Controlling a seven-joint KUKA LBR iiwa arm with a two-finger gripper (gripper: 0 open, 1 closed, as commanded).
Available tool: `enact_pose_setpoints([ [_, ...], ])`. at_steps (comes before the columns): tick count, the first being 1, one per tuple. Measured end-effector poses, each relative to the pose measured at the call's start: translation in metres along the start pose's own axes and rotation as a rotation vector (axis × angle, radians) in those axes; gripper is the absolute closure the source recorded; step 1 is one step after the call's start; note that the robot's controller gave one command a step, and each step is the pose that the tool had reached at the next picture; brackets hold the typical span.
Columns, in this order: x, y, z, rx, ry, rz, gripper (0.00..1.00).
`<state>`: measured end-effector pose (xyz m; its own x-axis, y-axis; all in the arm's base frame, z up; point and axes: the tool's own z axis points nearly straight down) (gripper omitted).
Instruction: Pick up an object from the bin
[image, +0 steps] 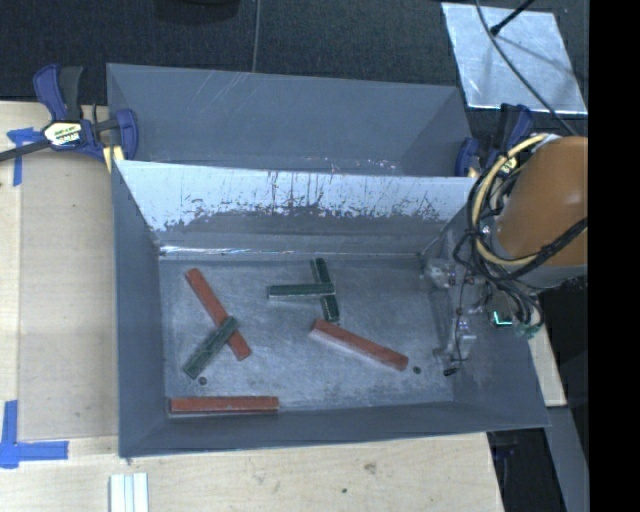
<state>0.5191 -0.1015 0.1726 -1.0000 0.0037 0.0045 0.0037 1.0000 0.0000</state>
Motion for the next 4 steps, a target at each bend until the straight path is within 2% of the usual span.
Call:
enact_pose_setpoints([
  [1,0.005,0.034,0.103,0.001,-0.007,-0.065,0.0],
  [2,0.028,0.069,0.071,0.0,-0.005,-0.052,0.0],
  [3,0.021,0.048,0.073,0.0,-0.009,0.377,0.0],
  [4,0.034,0.063,0.104,0.0,-0.002,0.408,0.0],
])
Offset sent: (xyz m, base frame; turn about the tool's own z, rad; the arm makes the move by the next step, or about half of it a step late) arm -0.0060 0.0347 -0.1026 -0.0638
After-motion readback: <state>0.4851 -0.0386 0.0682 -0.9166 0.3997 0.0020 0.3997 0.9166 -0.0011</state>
